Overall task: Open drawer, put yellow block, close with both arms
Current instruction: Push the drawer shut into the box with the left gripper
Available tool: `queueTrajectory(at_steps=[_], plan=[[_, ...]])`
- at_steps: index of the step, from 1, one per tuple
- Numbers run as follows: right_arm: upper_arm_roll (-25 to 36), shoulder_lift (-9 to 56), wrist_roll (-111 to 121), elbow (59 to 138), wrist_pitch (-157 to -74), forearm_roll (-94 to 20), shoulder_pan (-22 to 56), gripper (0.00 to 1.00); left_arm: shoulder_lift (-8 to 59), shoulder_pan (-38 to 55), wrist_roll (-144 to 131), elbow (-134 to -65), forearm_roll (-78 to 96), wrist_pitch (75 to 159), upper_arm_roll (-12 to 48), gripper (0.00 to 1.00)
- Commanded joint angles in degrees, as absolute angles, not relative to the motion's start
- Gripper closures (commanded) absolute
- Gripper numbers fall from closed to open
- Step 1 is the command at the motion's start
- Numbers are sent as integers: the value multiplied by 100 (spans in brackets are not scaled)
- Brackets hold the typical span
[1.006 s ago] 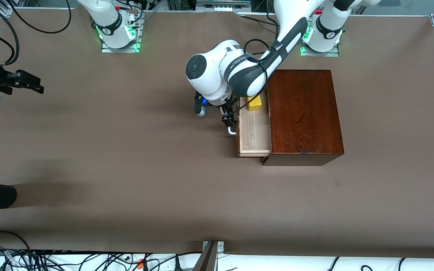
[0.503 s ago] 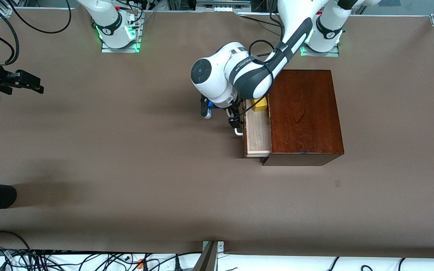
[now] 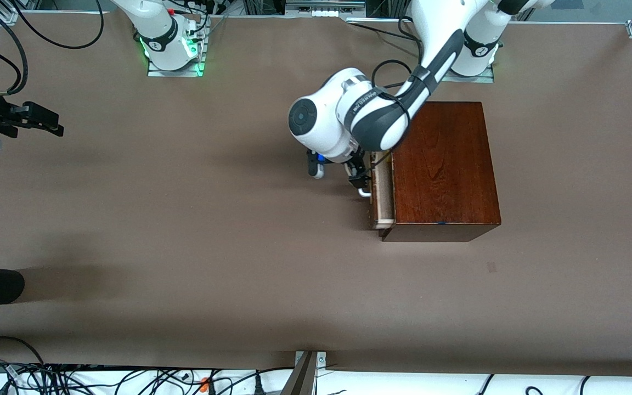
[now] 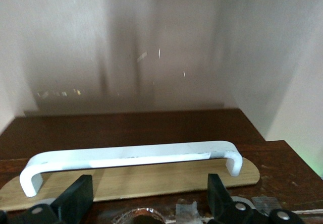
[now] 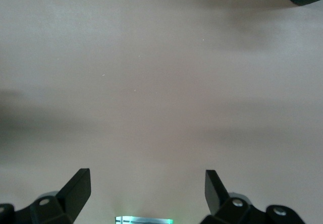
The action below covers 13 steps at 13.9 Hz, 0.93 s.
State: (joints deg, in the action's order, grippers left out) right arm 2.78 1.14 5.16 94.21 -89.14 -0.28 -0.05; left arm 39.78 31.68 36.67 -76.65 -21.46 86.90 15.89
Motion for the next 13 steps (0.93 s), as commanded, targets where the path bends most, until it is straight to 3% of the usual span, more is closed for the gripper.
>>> queueTrajectory(at_steps=[1, 7, 13], plan=[[220, 132, 554, 9290, -8780, -62, -97, 0, 3718, 2980, 3727, -8112, -2363, 8403, 1591, 0], [220, 132, 554, 9290, -8772, -62, -97, 0, 3700, 2778, 3709, -8288, -2496, 8420, 1608, 0], [220, 132, 554, 9290, -8771, -62, -97, 0, 3727, 3514, 2106, -7657, -2373, 8613, 1696, 0]])
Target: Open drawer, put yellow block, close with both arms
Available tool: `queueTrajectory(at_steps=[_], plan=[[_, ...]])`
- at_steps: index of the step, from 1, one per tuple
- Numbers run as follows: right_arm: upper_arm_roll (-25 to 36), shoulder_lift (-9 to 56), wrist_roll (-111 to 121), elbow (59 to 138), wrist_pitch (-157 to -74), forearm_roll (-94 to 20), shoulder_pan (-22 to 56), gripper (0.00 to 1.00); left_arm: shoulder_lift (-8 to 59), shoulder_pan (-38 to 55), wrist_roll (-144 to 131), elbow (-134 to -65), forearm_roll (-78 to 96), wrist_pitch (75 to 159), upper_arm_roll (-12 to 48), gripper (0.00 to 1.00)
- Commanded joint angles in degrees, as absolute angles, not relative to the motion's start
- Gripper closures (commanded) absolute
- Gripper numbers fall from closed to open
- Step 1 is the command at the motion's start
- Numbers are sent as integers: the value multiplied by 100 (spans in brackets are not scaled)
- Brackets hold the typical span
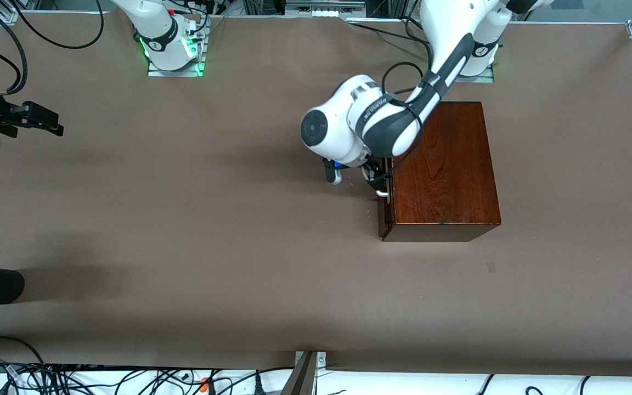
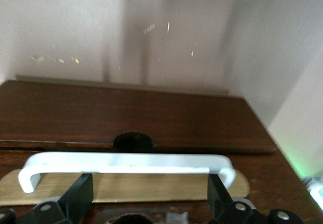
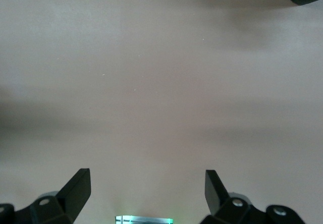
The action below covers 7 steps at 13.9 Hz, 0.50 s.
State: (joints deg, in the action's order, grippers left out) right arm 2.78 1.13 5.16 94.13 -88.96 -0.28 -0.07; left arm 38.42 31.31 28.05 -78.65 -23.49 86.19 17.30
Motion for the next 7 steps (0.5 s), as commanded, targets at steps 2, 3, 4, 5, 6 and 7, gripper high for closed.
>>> queueTrajectory(at_steps=[2, 3, 4, 5, 6, 7], plan=[[220, 132, 554, 9290, -8771, -62, -97, 0, 3718, 3831, 972, -7358, -2338, 8604, 1705, 0], [220, 132, 554, 9290, -8771, -62, -97, 0, 3718, 3884, 697, -7226, -2199, 8587, 1705, 0], [220, 132, 554, 9290, -8780, -62, -97, 0, 3700, 3902, 477, -7112, -1988, 8578, 1705, 0], [220, 132, 554, 9290, -8780, -62, -97, 0, 3604, 3876, 240, -7032, -1830, 8569, 1696, 0], [228, 132, 554, 9290, -8780, -62, -97, 0, 3430, 3841, 29, -7014, -1793, 8569, 1696, 0], [229, 132, 554, 9290, -8780, -62, -97, 0, 3262, 3823, -52, -7005, -1802, 8561, 1653, 0]])
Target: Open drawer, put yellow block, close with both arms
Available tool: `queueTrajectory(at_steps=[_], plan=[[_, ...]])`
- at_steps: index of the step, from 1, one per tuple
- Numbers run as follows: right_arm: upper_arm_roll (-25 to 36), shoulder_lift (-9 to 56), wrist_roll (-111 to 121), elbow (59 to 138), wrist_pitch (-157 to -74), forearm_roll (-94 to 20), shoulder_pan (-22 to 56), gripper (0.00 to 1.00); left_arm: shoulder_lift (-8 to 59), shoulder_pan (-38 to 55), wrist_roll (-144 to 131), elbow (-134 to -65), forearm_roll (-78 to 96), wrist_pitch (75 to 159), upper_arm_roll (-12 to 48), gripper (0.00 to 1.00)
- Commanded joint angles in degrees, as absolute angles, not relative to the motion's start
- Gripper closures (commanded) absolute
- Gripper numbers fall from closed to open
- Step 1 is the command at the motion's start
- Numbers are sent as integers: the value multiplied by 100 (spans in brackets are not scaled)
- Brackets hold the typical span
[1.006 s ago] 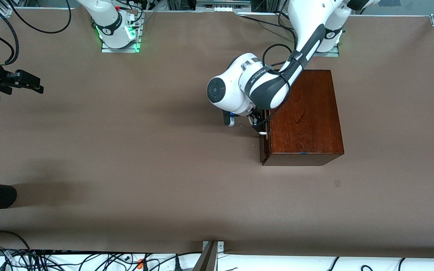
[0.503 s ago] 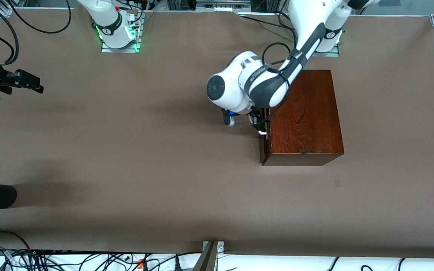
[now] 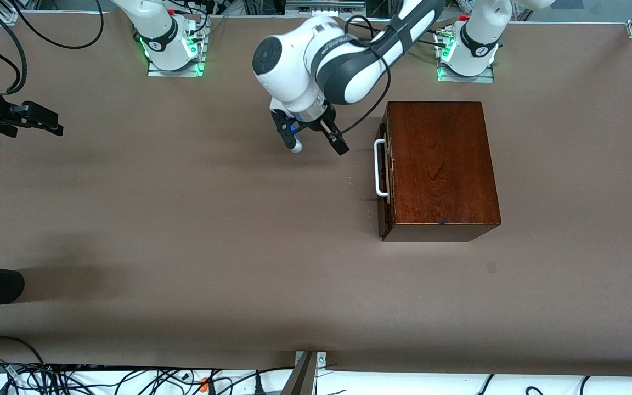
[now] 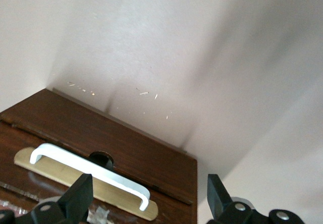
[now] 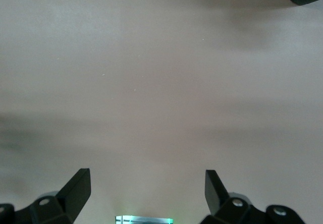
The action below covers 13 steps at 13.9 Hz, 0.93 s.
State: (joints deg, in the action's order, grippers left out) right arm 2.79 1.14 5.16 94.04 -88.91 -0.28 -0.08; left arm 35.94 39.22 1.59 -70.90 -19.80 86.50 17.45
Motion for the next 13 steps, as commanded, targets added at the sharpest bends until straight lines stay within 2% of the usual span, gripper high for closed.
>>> queueTrajectory(at_steps=[1, 5, 10, 12, 13], plan=[[229, 132, 554, 9290, -8780, -88, -97, 0, 3078, 3797, -70, -7005, -1819, 8561, 1626, 0], [229, 123, 527, 9290, -8780, -88, -97, 0, 2454, 3210, -650, -6996, -1802, 8350, 1608, 0], [229, 123, 545, 9290, -8771, -97, -97, 0, 1567, 1804, -650, -7144, -1233, 8184, 1591, 0], [237, 132, 554, 9290, -8771, -97, -97, 0, 1337, 1609, -624, -7216, -968, 7885, 1198, 0], [211, 123, 519, 9290, -8780, -97, -97, 0, 1162, 1574, -554, -7294, -532, 7840, 752, 0]])
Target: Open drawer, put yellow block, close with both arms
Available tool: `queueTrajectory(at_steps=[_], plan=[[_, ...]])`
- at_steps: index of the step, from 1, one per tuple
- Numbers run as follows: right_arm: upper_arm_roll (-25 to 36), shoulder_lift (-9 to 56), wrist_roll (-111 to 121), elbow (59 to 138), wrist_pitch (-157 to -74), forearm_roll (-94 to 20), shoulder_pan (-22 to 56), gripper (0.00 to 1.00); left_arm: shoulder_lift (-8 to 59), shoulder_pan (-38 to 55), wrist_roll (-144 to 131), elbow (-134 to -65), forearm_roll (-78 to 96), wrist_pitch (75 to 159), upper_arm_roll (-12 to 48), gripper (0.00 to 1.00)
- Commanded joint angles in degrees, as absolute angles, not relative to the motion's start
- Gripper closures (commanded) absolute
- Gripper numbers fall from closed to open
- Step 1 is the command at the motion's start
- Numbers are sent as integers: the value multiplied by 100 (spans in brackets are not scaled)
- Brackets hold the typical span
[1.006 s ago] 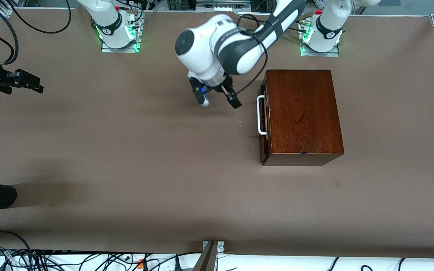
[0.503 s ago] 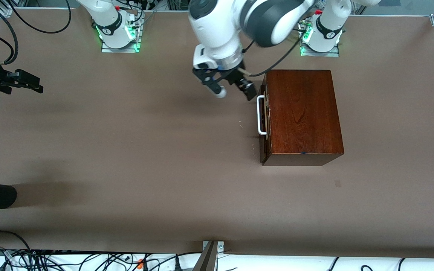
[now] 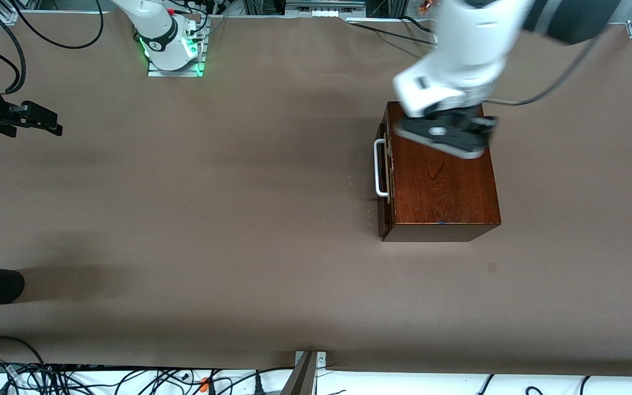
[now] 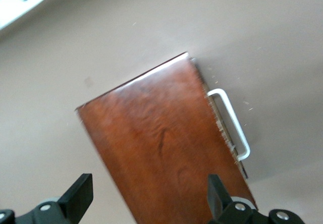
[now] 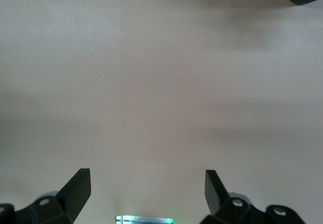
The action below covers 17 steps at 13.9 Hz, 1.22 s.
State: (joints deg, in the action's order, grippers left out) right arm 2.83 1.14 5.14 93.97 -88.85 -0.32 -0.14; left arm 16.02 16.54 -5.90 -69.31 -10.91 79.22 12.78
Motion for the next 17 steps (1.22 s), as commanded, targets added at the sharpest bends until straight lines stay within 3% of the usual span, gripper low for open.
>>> queueTrajectory(at_steps=[1, 5, 8, 12, 15, 17], plan=[[176, 123, 484, 9281, -8772, -97, -97, 0, 969, 1591, -406, -7521, -232, 7866, 260, 0], [202, 123, 527, 9281, -8780, -105, -97, 0, 301, 1582, 308, -8548, -45, 8522, -649, 0], [228, 123, 545, 9281, -8780, -105, -97, 0, -342, 1600, 264, -9570, -18, 9236, -826, 0], [211, 114, 484, 9273, -8780, -97, -97, 0, -291, 1565, 237, -9344, -18, 9088, -1019, 0], [228, 114, 510, 9272, -8780, -88, -97, 0, 209, 1337, 255, -8721, 0, 8896, -1064, 0], [290, 114, 554, 9272, -8789, -88, -97, 0, 281, 1266, 264, -8657, 0, 8886, -1037, 0]])
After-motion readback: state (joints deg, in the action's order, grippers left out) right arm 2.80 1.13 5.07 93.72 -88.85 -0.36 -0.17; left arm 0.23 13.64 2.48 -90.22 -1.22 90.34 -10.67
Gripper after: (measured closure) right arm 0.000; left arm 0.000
